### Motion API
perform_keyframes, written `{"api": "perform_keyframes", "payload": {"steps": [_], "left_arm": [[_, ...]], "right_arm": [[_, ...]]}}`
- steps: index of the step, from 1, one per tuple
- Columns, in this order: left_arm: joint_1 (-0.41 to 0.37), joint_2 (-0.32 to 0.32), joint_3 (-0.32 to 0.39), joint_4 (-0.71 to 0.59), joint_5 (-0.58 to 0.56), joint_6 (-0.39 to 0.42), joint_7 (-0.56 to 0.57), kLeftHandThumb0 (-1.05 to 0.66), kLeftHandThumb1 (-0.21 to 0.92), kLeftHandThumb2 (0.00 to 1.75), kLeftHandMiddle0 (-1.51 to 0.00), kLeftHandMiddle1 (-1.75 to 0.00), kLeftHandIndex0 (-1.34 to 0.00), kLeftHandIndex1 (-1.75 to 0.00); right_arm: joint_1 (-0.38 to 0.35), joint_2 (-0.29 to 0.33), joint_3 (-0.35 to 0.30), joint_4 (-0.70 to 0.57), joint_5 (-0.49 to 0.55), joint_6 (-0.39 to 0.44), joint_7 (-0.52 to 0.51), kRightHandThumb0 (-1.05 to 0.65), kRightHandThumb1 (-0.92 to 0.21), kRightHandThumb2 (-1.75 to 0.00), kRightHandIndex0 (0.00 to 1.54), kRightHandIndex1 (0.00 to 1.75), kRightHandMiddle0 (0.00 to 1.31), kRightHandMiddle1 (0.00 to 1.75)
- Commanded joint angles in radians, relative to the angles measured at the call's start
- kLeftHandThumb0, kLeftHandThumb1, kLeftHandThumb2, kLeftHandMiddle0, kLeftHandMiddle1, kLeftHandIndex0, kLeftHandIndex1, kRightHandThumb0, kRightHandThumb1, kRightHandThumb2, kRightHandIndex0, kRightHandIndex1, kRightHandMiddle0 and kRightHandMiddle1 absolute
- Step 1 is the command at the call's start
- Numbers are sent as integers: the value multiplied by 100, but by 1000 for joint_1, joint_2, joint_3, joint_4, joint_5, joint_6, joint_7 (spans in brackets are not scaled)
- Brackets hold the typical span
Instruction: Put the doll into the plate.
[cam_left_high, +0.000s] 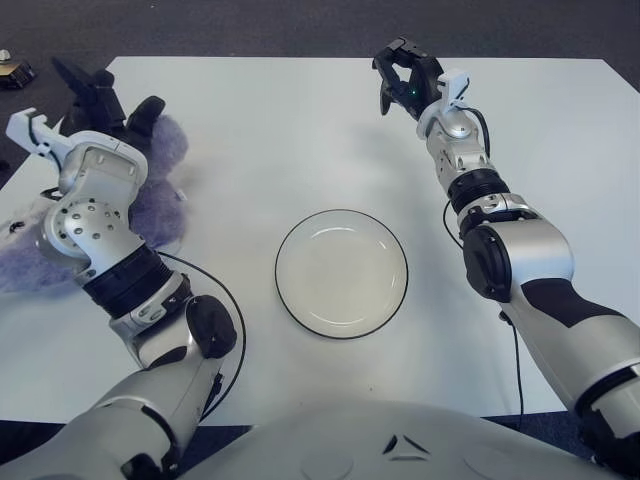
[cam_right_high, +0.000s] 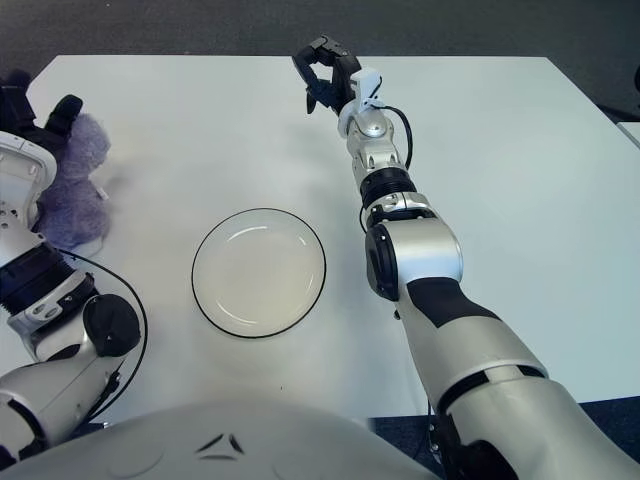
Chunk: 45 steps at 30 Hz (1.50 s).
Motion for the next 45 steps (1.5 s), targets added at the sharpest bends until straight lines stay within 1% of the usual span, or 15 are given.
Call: {"api": "perform_keyframes", "payload": {"steps": [1,9,12,16,21,28,31,34,36,38,39,40,42,43,45], "left_arm": [[-34,5,-26,32,-16,7,-11,-35,92,51,-66,-164,-21,-175],[-77,-19,-111,101,12,-28,-29,-35,92,51,-68,-162,-21,-175],[-78,-18,-119,107,13,-34,-31,-35,92,51,-68,-161,-21,-175],[-97,-39,-158,135,27,-51,-36,-35,92,51,-68,-161,-21,-175],[-112,-52,-179,165,23,-63,-48,-35,92,51,-68,-161,-21,-175],[-131,-73,-201,213,5,-78,-92,-35,92,51,-67,-161,-21,-175],[-131,-85,-219,226,4,-88,-125,-35,92,51,-66,-160,-21,-175],[-110,-72,-254,212,14,-103,-189,-35,92,51,-63,-159,-21,-175],[-71,-51,-311,175,51,-145,-270,-35,92,51,-59,-157,-21,-175],[-56,-44,-333,163,68,-166,-304,-35,92,51,-58,-156,-21,-175],[-35,-33,-361,143,101,-197,-328,-35,92,48,-59,-155,-24,-171],[0,-8,-416,105,176,-248,-342,-35,92,49,-58,-155,-24,-172],[53,28,-499,51,306,-338,-358,-35,92,50,-54,-162,-22,-173],[75,43,-531,33,368,-384,-356,-35,92,50,-53,-165,-22,-174],[96,51,-557,21,431,-433,-358,-35,92,51,-51,-171,-21,-174]], "right_arm": [[5,-2,-8,8,12,-11,4,-35,-92,-31,103,175,42,152],[2,-2,-13,8,15,-9,15,-35,-92,-33,102,175,41,153],[3,-1,-15,7,15,-9,17,-35,-92,-33,102,175,40,154],[3,-1,-22,7,24,-18,37,-35,-92,-33,102,175,40,154],[1,-1,-29,9,31,-22,53,-35,-92,-34,101,175,39,155],[-2,-1,-34,11,41,-29,71,-35,-92,-36,100,175,37,158],[-3,-1,-37,12,45,-34,78,-35,-92,-37,100,175,35,159],[-6,-2,-37,13,46,-34,80,-35,-92,-38,100,175,35,160],[-8,-3,-38,13,47,-34,82,-35,-92,-38,100,175,34,160],[-8,-4,-38,14,47,-34,83,-35,-92,-38,100,175,34,161],[-9,-3,-37,13,47,-34,83,-35,-92,-38,100,175,34,161],[-9,-3,-37,13,47,-35,84,-35,-92,-38,100,175,34,161],[-10,-4,-36,12,47,-35,84,-35,-92,-38,100,175,34,161],[-10,-4,-36,12,47,-36,84,-35,-92,-39,100,175,34,161],[-10,-4,-35,12,47,-36,84,-35,-92,-39,99,175,34,161]]}}
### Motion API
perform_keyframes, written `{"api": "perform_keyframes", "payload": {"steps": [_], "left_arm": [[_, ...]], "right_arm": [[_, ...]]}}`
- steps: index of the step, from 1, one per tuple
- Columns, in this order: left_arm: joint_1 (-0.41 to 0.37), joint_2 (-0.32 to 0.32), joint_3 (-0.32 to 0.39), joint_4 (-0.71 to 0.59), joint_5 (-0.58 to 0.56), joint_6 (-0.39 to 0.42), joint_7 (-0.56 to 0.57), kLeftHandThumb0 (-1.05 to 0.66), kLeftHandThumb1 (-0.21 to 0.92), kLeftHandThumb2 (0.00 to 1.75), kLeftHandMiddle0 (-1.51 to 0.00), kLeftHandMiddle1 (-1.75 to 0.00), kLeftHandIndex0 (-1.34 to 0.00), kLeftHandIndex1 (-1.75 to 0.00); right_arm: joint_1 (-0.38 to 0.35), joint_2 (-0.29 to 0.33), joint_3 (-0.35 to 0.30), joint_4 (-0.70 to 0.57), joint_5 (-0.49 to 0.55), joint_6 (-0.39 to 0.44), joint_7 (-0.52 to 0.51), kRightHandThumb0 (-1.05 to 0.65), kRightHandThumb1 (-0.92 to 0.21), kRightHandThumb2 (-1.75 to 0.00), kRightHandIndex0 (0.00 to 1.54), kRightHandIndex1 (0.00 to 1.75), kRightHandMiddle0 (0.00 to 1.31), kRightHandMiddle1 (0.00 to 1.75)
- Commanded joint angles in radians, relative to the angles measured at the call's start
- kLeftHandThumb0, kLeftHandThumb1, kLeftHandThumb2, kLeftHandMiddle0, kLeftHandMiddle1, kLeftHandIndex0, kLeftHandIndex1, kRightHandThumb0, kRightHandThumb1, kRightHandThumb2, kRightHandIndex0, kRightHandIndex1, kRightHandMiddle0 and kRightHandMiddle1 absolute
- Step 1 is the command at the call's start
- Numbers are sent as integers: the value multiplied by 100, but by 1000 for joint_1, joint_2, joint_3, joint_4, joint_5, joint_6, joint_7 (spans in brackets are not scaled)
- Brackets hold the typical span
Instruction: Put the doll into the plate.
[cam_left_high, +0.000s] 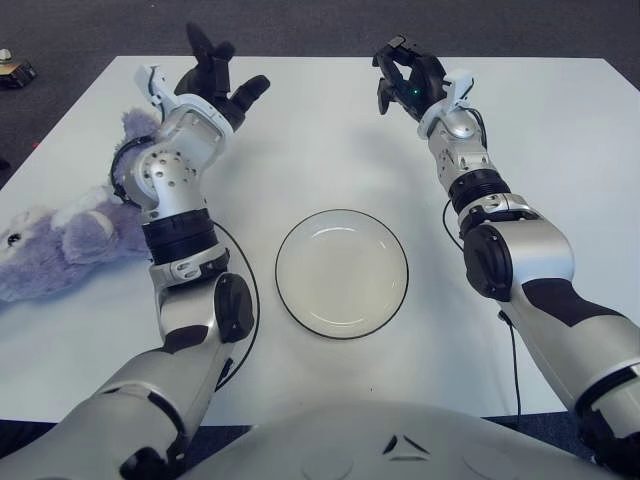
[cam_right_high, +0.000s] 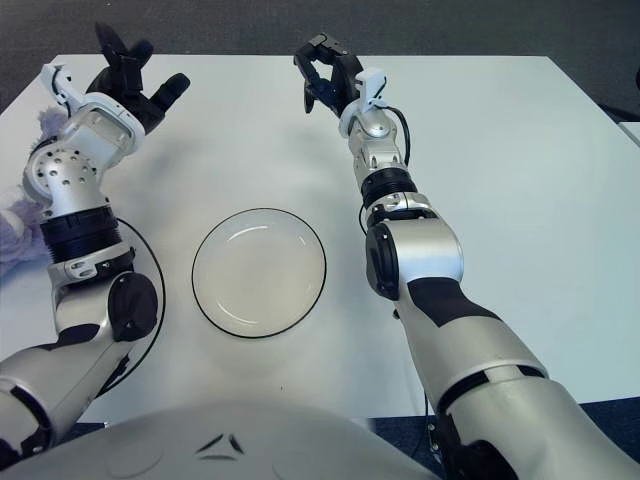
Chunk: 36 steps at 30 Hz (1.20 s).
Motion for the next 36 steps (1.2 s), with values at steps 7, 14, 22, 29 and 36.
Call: {"api": "perform_keyframes", "payload": {"steps": [7,14,22,29,36], "left_arm": [[153,52,-84,-122,322,-237,33,-35,92,51,-52,-174,-21,-175],[223,-19,-61,-166,404,-393,98,-35,92,51,-53,-175,-21,-175],[260,-79,-46,-157,439,-642,120,-35,92,51,-53,-175,-21,-175],[278,-90,-40,-122,546,-809,168,-35,92,50,-53,-175,-22,-173],[340,-59,-28,-165,715,-874,197,-35,92,49,-54,-171,-23,-172]], "right_arm": [[-9,-3,-4,6,8,-15,3,-35,-92,-39,99,175,33,162],[-8,0,-2,7,6,-19,0,-35,-92,-40,99,175,33,163],[-7,8,4,8,1,-22,-11,-35,-92,-39,99,175,34,161],[-6,12,8,8,-2,-23,-19,-35,-92,-37,100,175,36,159],[-5,12,17,8,-10,-19,-33,-35,-92,-36,100,175,37,157]]}}
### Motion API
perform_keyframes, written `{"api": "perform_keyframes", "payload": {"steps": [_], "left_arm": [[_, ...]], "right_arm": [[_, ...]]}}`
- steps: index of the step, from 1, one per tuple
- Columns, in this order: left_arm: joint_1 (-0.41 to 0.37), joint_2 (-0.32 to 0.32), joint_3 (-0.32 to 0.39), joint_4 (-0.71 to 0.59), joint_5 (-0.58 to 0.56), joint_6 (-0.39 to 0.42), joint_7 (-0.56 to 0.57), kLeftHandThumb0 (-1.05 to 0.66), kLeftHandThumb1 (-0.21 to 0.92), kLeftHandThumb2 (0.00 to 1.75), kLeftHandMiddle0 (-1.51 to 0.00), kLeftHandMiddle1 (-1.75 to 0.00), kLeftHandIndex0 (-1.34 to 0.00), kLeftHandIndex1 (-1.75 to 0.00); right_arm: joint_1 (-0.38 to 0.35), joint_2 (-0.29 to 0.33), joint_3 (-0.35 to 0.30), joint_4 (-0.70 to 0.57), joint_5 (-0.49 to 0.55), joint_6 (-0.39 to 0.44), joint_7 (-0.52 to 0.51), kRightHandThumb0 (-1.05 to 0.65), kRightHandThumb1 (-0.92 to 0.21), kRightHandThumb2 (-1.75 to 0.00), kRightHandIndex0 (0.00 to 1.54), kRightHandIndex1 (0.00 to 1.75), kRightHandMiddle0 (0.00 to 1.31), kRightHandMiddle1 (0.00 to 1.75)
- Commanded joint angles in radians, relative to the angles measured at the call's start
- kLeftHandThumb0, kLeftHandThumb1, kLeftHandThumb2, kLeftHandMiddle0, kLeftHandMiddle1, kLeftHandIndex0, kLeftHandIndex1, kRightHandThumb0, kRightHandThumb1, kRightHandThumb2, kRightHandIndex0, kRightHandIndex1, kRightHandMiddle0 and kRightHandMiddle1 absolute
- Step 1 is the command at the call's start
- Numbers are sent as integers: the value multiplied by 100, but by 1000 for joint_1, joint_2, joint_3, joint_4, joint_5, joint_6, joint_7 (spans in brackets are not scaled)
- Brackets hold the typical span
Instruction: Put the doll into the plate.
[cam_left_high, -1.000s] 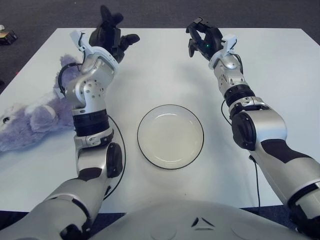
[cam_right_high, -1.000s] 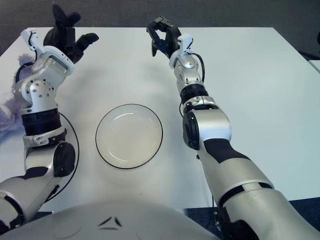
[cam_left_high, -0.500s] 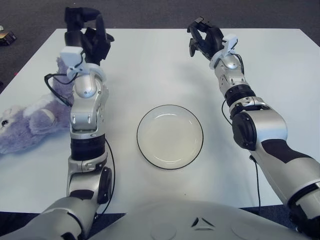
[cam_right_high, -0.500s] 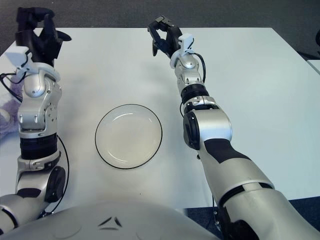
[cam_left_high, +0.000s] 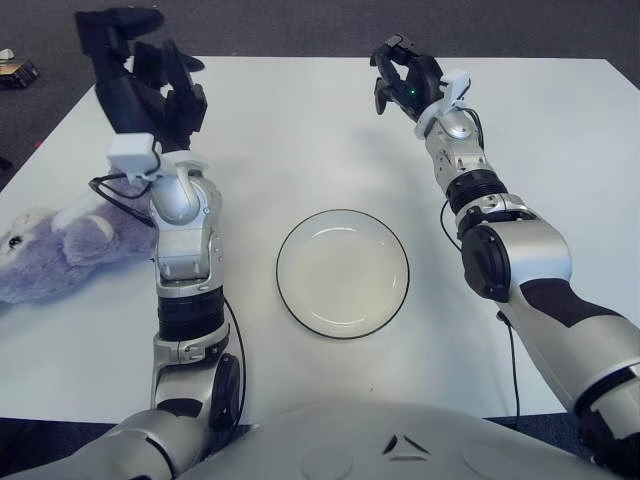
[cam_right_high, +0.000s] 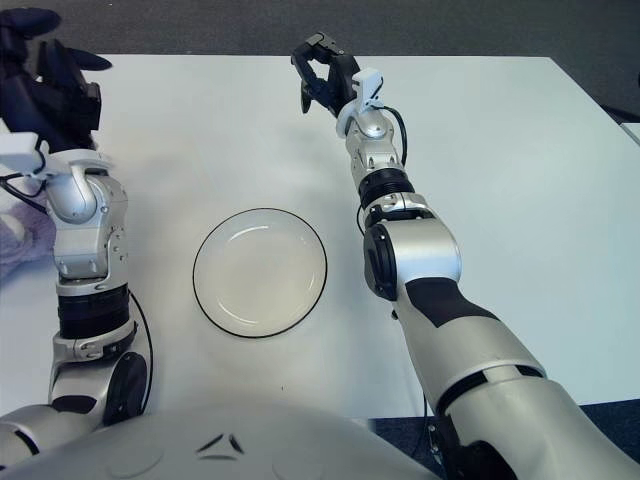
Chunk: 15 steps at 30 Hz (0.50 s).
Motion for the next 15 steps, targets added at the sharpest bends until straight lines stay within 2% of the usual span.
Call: {"api": "perform_keyframes", "payload": {"steps": [1,6,11,14,15], "left_arm": [[57,27,7,-42,84,-25,1,-35,92,49,-54,-170,-23,-172],[87,38,7,-74,156,-20,1,-35,92,50,-55,-169,-22,-173],[123,53,12,-109,339,-6,59,-35,92,47,-57,-170,-24,-171],[128,52,12,-113,394,0,88,-35,92,45,-58,-170,-27,-168],[134,57,14,-119,468,20,116,-35,92,45,-58,-169,-27,-168]], "right_arm": [[-5,-4,6,8,-9,-4,-14,-35,-92,-36,100,175,37,157],[-5,-3,12,8,-14,4,-26,-35,-92,-35,100,175,38,157],[-4,0,19,10,-21,9,-41,-35,-92,-35,100,175,38,156],[-3,1,20,11,-21,10,-44,-35,-92,-35,100,175,38,156],[-3,1,21,12,-22,11,-46,-35,-92,-35,100,175,38,156]]}}
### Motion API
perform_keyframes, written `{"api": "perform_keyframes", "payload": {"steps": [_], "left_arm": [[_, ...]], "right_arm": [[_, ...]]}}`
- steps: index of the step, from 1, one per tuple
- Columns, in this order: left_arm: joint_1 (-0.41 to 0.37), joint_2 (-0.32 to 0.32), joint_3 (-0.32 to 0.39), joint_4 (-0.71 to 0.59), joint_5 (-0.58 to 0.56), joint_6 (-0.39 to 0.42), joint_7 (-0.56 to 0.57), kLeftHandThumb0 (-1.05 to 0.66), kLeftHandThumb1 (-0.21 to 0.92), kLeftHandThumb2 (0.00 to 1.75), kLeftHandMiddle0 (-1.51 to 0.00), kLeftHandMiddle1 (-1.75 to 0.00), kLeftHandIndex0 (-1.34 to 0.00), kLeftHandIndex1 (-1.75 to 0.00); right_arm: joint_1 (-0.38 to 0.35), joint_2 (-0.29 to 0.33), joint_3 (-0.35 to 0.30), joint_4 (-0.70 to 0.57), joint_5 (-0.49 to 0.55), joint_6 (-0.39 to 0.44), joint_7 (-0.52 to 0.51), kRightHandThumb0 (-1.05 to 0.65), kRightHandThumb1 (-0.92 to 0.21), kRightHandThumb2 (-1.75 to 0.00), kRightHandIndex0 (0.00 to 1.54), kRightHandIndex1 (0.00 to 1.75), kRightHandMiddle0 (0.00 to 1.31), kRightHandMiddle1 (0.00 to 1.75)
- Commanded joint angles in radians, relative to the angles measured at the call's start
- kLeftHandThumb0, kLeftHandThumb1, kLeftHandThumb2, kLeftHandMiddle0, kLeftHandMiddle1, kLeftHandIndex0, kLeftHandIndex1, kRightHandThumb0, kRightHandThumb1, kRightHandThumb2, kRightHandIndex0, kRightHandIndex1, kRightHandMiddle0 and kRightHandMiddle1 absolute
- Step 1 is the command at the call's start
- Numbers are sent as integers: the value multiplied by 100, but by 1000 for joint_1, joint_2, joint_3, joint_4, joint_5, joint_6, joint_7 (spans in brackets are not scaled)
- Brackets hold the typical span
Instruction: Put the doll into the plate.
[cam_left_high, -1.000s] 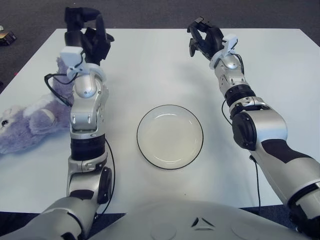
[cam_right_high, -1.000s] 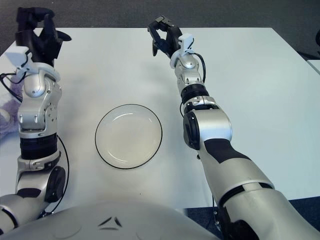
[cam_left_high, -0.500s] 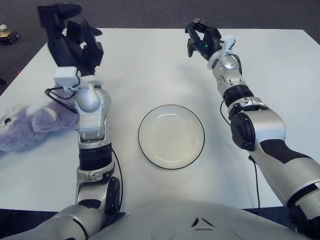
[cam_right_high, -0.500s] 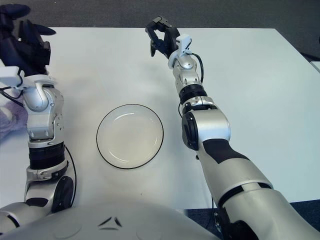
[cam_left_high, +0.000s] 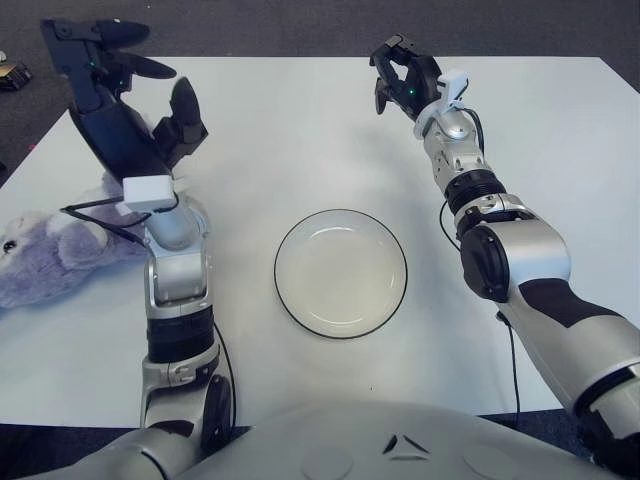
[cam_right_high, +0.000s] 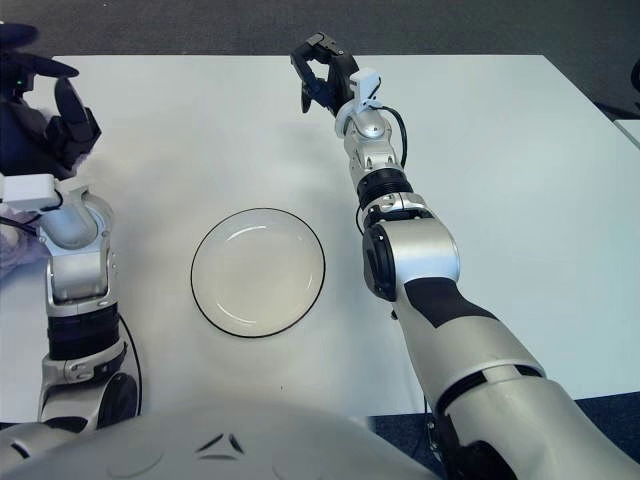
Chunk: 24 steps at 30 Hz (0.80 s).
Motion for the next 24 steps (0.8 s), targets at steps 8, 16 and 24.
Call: {"api": "perform_keyframes", "payload": {"steps": [8,16,24], "left_arm": [[54,25,5,-60,382,138,141,-35,92,42,-58,-168,-30,-164],[167,38,42,-169,470,269,36,-35,92,42,-56,-170,-31,-164],[226,54,117,-187,526,433,-60,-35,92,41,-55,-173,-31,-163]], "right_arm": [[-2,-1,8,12,-5,12,-18,-35,-92,-35,100,175,38,156],[-2,-3,8,13,-4,15,-16,-35,-92,-35,99,175,39,155],[-1,-7,9,16,-5,16,-10,-35,-92,-35,99,175,38,155]]}}
